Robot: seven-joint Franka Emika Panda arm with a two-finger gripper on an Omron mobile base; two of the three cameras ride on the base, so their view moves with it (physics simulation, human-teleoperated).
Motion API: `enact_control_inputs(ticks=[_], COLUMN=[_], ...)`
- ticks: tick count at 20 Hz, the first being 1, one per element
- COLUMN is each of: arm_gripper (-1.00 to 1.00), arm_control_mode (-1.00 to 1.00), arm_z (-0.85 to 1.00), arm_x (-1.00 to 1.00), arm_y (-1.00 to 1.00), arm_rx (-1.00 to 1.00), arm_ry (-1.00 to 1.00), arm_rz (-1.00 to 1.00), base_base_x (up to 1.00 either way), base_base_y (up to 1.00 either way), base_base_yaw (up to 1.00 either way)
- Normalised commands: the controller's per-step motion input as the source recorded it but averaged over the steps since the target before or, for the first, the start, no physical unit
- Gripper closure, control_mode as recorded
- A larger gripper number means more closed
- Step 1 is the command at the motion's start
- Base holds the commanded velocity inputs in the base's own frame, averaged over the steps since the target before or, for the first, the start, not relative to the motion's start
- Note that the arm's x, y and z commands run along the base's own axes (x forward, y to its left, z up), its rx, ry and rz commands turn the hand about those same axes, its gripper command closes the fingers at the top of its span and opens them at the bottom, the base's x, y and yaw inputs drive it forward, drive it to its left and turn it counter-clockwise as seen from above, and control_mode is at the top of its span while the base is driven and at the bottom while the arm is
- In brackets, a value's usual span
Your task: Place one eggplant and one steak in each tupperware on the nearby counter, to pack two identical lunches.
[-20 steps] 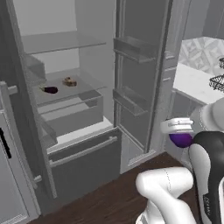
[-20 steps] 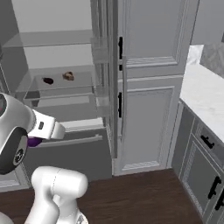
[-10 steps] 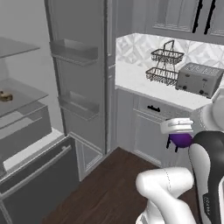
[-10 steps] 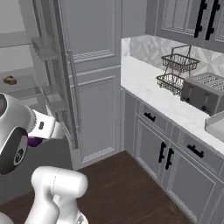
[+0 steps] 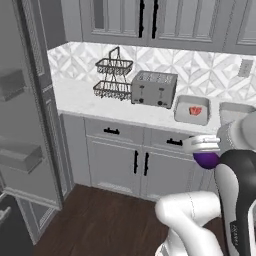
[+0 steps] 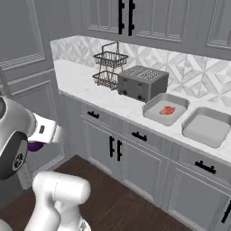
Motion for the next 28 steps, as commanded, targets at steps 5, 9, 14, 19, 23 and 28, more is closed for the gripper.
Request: enact_control_inputs(ticks=[5, 9, 14, 19, 23, 28], arm_gripper=[1.00, 1.00, 1.00, 1.00, 1.00, 1.00], arm_control_mode=[1.00, 1.00, 1.00, 1.00, -1.00, -1.00], arm_z=[0.00, 0.00, 0.00, 0.00, -0.34, -0.61], arm_x=[0.00, 0.00, 0.00, 0.00, 0.26, 0.94], arm_y=[0.00, 0.00, 0.00, 0.00, 0.00, -0.05], arm_rx=[0.00, 0.00, 0.00, 0.00, -0.01, 0.00], arm_ry=[0.00, 0.00, 0.00, 0.00, 0.00, 0.01], arm_rz=[0.00, 0.00, 0.00, 0.00, -0.08, -0.11], base_base_x=[0.63, 0.89, 0.92, 0.64, 0.13, 0.00], base_base_y=[-0.69, -0.46, 0.10, 0.36, 0.10, 0.00], base_base_yaw=[-0.52, -0.43, -0.27, -0.18, -0.08, 0.00])
